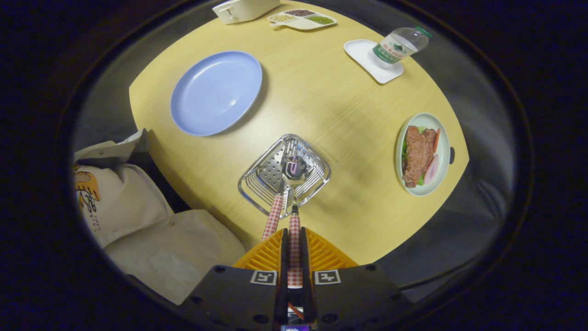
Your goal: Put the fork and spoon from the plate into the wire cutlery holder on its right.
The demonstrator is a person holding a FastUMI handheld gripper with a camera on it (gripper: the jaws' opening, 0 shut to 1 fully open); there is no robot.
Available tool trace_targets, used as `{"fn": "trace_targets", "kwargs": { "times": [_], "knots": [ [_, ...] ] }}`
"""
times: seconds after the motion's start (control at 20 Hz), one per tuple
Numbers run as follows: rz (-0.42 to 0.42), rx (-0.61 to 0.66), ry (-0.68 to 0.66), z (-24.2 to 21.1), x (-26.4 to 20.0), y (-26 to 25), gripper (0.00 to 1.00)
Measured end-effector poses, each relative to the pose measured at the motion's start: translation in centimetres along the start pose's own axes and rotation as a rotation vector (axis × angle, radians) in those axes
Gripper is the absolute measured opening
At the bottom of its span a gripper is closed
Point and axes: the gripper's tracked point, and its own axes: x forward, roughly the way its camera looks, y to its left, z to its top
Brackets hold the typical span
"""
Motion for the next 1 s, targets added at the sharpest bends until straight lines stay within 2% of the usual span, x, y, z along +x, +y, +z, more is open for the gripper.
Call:
{"fn": "trace_targets", "kwargs": {
  "times": [0.15, 0.35, 0.45, 0.75, 1.0],
  "knots": [
    [-0.001, 0.01, -0.012, 0.5, -0.1, 0.1, 0.18],
    [-0.025, 0.025, -0.073, 1.2, -0.8, 0.0, 0.44],
    [-0.01, 0.072, -0.124, 1.6, -1.3, 0.6, 0.56],
    [-0.065, 0.185, -0.379, 3.2, -5.1, 2.3, 0.94],
    [-0.122, 0.341, -0.635, 5.1, -8.1, 5.3, 0.97]
  ]
}}
